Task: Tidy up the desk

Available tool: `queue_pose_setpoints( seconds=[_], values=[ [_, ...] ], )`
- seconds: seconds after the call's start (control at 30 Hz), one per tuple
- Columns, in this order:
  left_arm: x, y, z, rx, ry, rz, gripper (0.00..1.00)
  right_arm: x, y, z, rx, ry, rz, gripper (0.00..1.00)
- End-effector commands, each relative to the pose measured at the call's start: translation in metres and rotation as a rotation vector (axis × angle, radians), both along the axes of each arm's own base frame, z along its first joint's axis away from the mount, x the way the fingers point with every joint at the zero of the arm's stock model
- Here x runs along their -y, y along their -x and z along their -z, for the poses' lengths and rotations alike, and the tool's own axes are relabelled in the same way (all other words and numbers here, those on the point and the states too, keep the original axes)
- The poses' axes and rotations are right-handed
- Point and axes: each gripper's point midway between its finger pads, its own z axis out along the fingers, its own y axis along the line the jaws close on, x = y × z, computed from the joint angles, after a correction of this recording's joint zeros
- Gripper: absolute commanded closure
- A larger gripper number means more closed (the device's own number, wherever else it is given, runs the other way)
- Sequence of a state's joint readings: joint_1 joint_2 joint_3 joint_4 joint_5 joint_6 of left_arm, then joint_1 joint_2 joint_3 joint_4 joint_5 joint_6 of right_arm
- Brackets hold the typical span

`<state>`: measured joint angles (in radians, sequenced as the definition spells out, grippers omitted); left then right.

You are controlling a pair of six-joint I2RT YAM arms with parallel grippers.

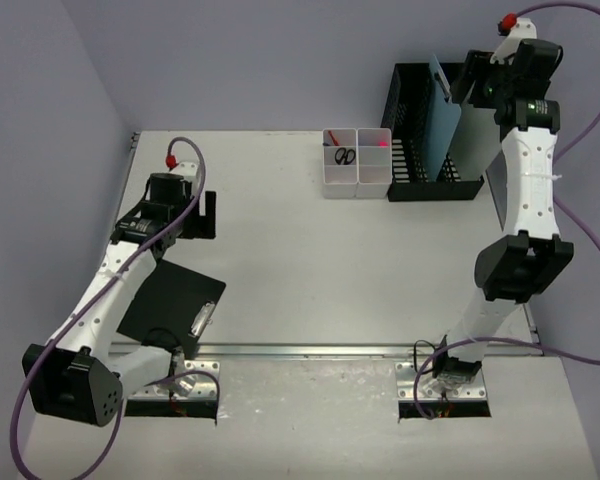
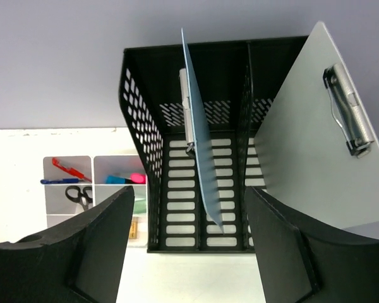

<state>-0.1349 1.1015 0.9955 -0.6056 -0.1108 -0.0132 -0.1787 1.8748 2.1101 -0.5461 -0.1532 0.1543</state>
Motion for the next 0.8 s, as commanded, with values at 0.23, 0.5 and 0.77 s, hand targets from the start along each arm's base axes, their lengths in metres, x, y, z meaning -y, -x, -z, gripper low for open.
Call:
queue_pose_setpoints(
  seconds=[0.23, 0.5, 0.77],
  values=[
    [-0.028, 0.067, 0.090, -0.557, -0.247, 0.249, 0.21, -0.011, 0.047, -0.072, 0.197, 0.084, -0.053, 0.29],
    [0.000, 0.123, 0.143, -0.774, -0.255, 0.486, 0.27, -0.011, 0.051, -0.063, 0.197, 0.108, -0.059, 0.30],
    [0.008, 0.153, 0.164, -0.873, -0.295, 0.631, 0.37, -0.010, 0.049, -0.060, 0.190, 0.109, -0.057, 0.31]
  ],
)
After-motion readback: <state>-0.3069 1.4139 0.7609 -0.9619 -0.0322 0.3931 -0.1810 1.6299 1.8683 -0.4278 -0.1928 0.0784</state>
